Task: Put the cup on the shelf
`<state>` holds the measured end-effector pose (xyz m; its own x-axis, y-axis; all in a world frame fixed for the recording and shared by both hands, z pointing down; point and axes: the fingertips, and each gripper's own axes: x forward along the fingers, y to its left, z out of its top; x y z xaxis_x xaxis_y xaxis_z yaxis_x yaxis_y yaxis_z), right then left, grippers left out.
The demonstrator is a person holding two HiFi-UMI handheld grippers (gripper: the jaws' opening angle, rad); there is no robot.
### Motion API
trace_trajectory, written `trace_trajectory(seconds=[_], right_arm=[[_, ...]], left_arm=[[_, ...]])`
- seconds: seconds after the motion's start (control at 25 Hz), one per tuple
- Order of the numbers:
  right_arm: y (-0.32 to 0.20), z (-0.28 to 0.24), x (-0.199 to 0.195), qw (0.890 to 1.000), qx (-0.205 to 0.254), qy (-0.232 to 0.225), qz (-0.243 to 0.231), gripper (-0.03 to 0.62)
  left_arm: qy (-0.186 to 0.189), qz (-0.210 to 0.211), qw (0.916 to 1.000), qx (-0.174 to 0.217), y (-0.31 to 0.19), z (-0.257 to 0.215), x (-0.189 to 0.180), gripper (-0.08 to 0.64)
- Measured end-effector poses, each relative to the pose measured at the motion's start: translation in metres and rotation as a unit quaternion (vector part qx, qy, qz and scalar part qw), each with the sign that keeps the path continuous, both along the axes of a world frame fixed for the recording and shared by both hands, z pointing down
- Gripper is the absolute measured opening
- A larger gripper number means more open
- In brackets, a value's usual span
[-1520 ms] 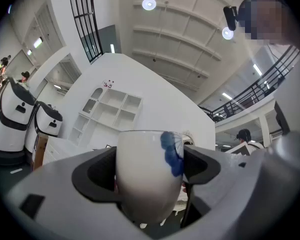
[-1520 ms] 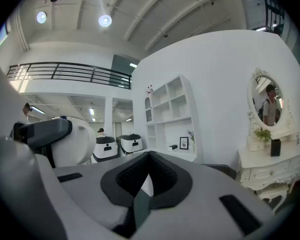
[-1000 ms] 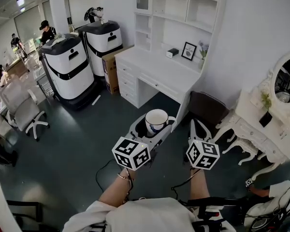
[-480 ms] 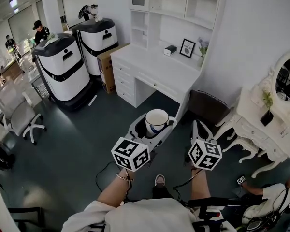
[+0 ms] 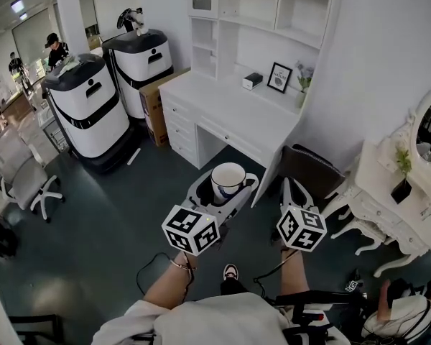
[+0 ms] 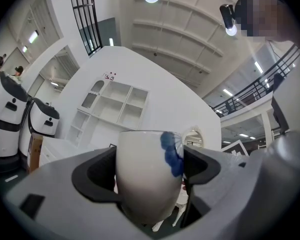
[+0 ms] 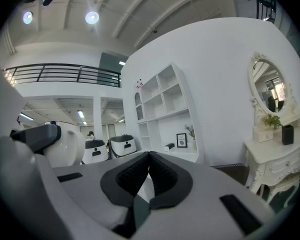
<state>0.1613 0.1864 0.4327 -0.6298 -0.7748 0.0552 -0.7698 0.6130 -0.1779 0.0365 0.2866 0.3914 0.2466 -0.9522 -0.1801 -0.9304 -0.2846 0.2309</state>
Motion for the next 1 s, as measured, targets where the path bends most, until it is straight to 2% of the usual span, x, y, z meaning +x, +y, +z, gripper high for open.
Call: trace_trajectory(seconds=[0.32, 0.68, 1.0], right_arm=[[-0.085, -0.013, -0.023, 1.0, 0.005, 0.001, -0.008, 0.021], [-0.168, -0.017, -0.033, 1.0, 0.009, 0.009, -0.006, 0.021], [-0.228, -0.018, -0.042, 1.0, 0.009, 0.002, -0.006, 0.021]], left_arm=[[0.0, -0.01, 1.0, 0.001, -0.083, -0.008, -0.021, 0.393], [0.001, 0.003, 1.0, -0.005, -0.167, -0.008, -0.03, 0.393], [-0.01, 0.001, 0.9999, -0.005, -0.223, -0.01, -0.038, 0.393]])
